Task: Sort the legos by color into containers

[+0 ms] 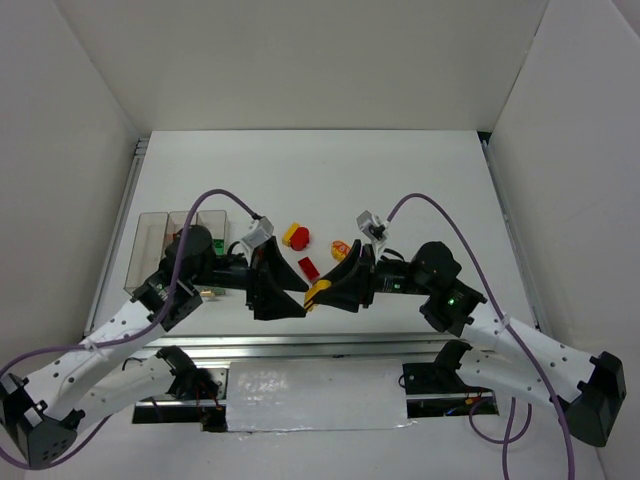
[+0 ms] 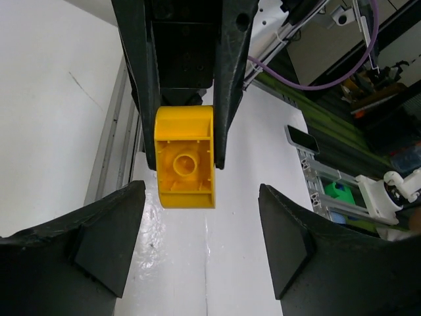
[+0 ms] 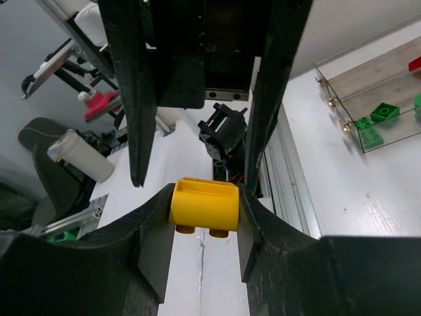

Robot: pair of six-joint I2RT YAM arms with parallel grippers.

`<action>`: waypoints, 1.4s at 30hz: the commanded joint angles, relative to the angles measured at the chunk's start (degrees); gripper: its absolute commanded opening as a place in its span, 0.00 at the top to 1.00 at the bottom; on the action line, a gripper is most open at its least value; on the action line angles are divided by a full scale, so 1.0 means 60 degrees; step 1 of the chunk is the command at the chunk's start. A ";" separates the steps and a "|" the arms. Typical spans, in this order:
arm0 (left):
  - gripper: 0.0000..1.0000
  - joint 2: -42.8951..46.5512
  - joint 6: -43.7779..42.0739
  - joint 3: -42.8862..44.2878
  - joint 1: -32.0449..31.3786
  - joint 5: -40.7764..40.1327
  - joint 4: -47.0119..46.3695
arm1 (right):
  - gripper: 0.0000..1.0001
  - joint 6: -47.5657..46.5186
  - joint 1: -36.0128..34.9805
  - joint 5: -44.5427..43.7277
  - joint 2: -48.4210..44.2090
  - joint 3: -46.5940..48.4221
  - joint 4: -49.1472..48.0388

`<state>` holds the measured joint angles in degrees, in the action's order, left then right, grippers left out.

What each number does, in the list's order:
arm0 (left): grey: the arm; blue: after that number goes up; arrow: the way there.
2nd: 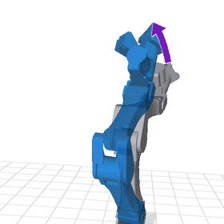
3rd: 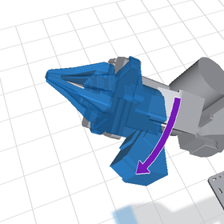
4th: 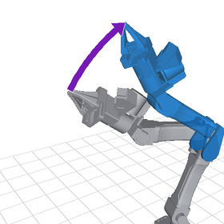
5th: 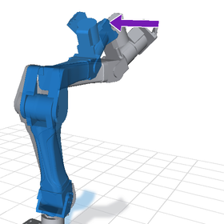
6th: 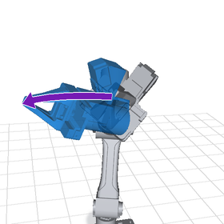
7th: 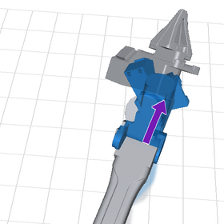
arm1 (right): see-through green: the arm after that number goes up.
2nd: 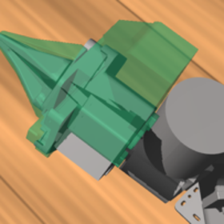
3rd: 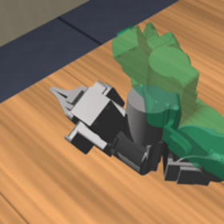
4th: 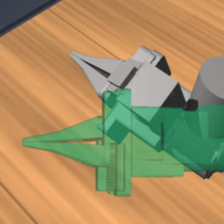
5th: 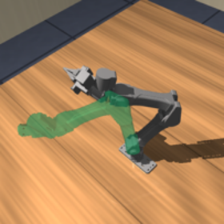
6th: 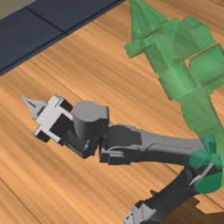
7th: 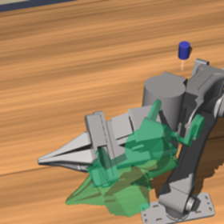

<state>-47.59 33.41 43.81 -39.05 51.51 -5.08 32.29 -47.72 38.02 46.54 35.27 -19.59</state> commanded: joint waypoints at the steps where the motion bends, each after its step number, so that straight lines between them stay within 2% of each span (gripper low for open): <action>1: 0.18 -0.0226 -0.0308 0.0241 -0.0215 0.0104 -0.0326 | 1.00 -0.0021 0.0029 0.0591 0.0108 0.0377 -0.0601; 5: 0.22 -0.0636 -0.0280 0.0344 -0.0347 0.0087 -0.0309 | 1.00 -0.0035 0.0015 0.0827 0.0167 0.0450 -0.0675; 11: 0.45 -0.0754 -0.0280 0.0608 -0.0640 -0.0015 -0.0325 | 1.00 -0.0168 0.0000 0.0446 0.0401 0.0553 -0.0542; 13: 0.61 -0.0856 -0.0411 0.0740 -0.0742 -0.0030 -0.0121 | 1.00 -0.0153 0.0015 0.0169 0.0460 0.0524 -0.0557; 14: 0.73 -0.0871 -0.0441 0.0769 -0.0758 -0.0088 -0.0076 | 1.00 -0.0124 0.0015 0.0138 0.0489 0.0509 -0.0572; 15: 0.98 -0.0900 -0.0499 0.0813 -0.0772 -0.0161 -0.0018 | 0.98 -0.0109 0.0015 0.0123 0.0519 0.0495 -0.0659; 16: 1.00 -0.0944 -0.0543 0.0857 -0.0772 -0.0248 0.0215 | 0.84 -0.0123 0.0015 0.0138 0.0533 0.0465 -0.0689; 17: 1.00 -0.0945 -0.0645 0.0901 -0.0772 -0.0409 0.0406 | 0.62 -0.0094 0.0029 0.0109 0.0534 0.0422 -0.0747; 18: 1.00 -0.0974 -0.0864 0.1090 -0.0772 -0.0875 0.0698 | 0.34 -0.0094 0.0029 -0.0036 0.0389 0.0334 -0.0719; 19: 1.00 -0.1018 -0.1069 0.1251 -0.0758 -0.1387 0.1701 | 0.01 -0.0123 0.0058 -0.0531 0.0286 0.0275 -0.0661; 21: 1.00 -0.1164 -0.1711 0.1893 -0.0670 -0.3167 0.2878 | 0.00 -0.0211 0.0248 -0.1090 -0.0183 0.0100 -0.0135; 24: 1.00 -0.1733 -0.2109 0.2379 0.0381 -0.4260 0.4374 | 0.00 -0.0270 0.1169 -0.1386 -0.0971 -0.0353 0.0291; 25: 1.00 -0.1852 -0.2169 0.2439 0.1429 -0.4350 0.4653 | 0.00 -0.0270 0.1462 -0.1458 -0.1193 -0.0486 0.0394; 26: 1.00 -0.1969 -0.2315 0.2512 0.1991 -0.4510 0.5047 | 0.00 -0.0371 0.1900 -0.1763 -0.1659 -0.0574 0.0772; 27: 1.00 -0.2304 -0.2403 0.2614 0.2997 -0.5368 0.5341 | 0.00 -0.0590 0.2078 -0.2013 -0.1867 -0.0691 0.1022; 29: 1.00 -0.2932 -0.2608 0.2848 0.3853 -0.6804 0.5957 | 0.00 -0.0840 0.2226 -0.2950 -0.2220 -0.0605 0.1915; 30: 1.00 -0.3183 -0.2696 0.2951 0.4582 -0.8218 0.6148 | 0.00 -0.1015 0.2227 -0.3199 -0.2264 -0.0546 0.2179; 31: 1.00 -0.3403 -0.2856 0.3082 0.4922 -0.8537 0.6208 | 0.00 -0.1061 0.2227 -0.3332 -0.2279 -0.0488 0.2486; 33: 1.00 -0.3815 -0.3311 0.2968 0.5726 -0.9430 0.5786 | 0.00 -0.1221 0.2256 -0.3276 -0.2221 -0.0414 0.2650; 36: 1.00 -0.3831 -0.3765 0.2369 0.7179 -0.8822 0.4644 | 0.00 -0.1281 0.2256 -0.3114 -0.2205 -0.0574 0.2520; 38: 1.00 -0.3684 -0.4087 0.2104 0.7662 -0.9605 0.3899 | 0.00 -0.1252 0.2256 -0.2910 -0.2206 -0.0794 0.2402; 42: 1.00 -0.3420 -0.5346 0.1168 0.7855 -1.1726 0.2695 | 0.00 -0.1164 0.2256 -0.2310 -0.2147 -0.1058 0.2022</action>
<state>-70.50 8.64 53.47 7.99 -8.19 19.68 26.02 -34.46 21.65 33.63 29.93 -5.21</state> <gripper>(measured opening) 0.477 0.996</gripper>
